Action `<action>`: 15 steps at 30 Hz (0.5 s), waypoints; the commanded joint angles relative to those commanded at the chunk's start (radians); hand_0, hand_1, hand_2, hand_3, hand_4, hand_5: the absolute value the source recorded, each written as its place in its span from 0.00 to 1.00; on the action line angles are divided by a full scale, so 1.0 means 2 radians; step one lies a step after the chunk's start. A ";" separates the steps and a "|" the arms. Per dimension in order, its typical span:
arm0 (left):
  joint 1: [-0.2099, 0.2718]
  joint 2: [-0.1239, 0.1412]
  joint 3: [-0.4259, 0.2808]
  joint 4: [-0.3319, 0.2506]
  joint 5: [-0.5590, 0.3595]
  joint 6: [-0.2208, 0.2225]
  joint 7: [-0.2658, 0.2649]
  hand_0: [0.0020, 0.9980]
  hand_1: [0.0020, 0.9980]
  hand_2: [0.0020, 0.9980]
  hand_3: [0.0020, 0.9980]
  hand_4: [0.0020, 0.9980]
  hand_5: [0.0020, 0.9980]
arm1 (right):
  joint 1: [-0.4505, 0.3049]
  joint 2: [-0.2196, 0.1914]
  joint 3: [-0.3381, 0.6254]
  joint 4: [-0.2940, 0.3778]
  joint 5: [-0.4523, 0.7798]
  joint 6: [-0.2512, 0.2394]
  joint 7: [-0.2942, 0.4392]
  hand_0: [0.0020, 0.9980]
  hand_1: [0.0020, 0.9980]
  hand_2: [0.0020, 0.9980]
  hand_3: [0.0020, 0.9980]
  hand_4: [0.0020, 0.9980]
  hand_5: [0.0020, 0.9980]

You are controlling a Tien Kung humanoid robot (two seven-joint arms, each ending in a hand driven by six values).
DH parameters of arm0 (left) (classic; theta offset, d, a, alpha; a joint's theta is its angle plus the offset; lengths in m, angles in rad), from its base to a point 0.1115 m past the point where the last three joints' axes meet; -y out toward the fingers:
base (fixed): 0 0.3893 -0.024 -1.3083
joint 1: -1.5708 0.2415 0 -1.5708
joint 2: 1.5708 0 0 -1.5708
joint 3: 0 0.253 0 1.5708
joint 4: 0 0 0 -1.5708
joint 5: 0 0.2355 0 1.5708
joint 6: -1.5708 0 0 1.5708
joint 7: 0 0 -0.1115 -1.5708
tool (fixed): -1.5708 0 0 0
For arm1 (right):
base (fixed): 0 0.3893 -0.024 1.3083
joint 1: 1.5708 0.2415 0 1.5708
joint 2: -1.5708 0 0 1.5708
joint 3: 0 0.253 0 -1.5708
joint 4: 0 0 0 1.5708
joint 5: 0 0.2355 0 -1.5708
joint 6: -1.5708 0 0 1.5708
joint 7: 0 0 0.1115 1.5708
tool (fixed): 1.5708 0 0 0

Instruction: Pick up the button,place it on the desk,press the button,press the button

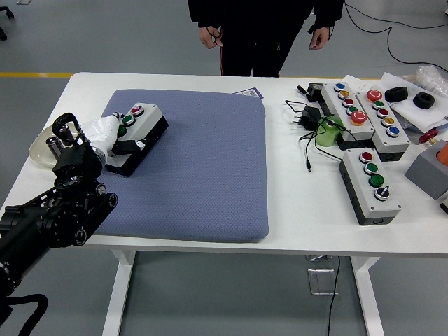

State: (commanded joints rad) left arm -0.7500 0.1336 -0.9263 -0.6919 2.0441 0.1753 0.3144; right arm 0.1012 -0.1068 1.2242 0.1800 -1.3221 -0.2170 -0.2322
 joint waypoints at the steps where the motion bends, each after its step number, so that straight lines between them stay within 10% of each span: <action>1: 0.000 0.002 0.002 0.000 -0.003 -0.001 -0.014 0.00 0.02 0.10 0.17 0.00 0.00 | 0.000 0.000 0.000 0.000 0.000 0.000 0.000 0.75 0.70 0.71 0.58 0.18 0.13; 15: -0.015 0.053 0.086 -0.008 0.008 0.045 -0.243 0.00 0.02 0.10 0.16 0.00 0.00 | 0.001 0.001 0.002 0.000 -0.001 0.000 -0.001 0.75 0.70 0.71 0.58 0.18 0.13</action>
State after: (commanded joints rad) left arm -0.7796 0.2402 -0.7539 -0.7089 2.0608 0.2659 -0.1721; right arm 0.1026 -0.1057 1.2284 0.1800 -1.3248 -0.2176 -0.2336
